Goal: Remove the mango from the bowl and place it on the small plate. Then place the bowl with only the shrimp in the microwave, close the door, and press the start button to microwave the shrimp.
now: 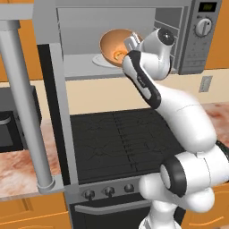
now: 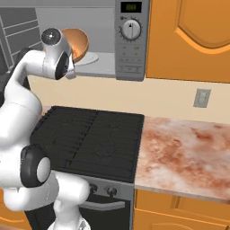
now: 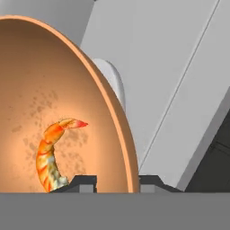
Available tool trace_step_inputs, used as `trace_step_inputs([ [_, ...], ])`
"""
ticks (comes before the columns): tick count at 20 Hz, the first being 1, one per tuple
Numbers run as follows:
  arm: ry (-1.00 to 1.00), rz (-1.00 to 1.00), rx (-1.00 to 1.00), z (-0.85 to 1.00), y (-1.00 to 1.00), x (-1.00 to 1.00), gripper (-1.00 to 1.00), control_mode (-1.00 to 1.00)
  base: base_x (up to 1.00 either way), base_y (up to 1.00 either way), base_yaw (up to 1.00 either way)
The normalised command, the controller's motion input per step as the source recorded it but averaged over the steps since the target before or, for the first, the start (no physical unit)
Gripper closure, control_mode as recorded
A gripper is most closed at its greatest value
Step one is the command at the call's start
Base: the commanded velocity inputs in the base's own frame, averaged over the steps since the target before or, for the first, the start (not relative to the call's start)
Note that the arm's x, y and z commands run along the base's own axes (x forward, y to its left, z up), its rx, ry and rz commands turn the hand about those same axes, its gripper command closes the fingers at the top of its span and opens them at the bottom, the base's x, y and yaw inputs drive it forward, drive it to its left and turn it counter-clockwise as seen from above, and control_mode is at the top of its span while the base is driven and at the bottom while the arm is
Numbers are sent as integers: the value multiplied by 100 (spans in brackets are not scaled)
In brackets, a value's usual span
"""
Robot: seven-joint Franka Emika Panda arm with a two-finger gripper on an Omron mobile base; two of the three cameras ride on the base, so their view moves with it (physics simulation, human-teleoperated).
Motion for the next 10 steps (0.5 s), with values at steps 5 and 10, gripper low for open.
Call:
trace_step_inputs([
  [5,5,3,0,-13,20,82,100,-100,0,0,0],
  [10,-1,4,0,-9,24,26,-100,-100,0,0,0],
])
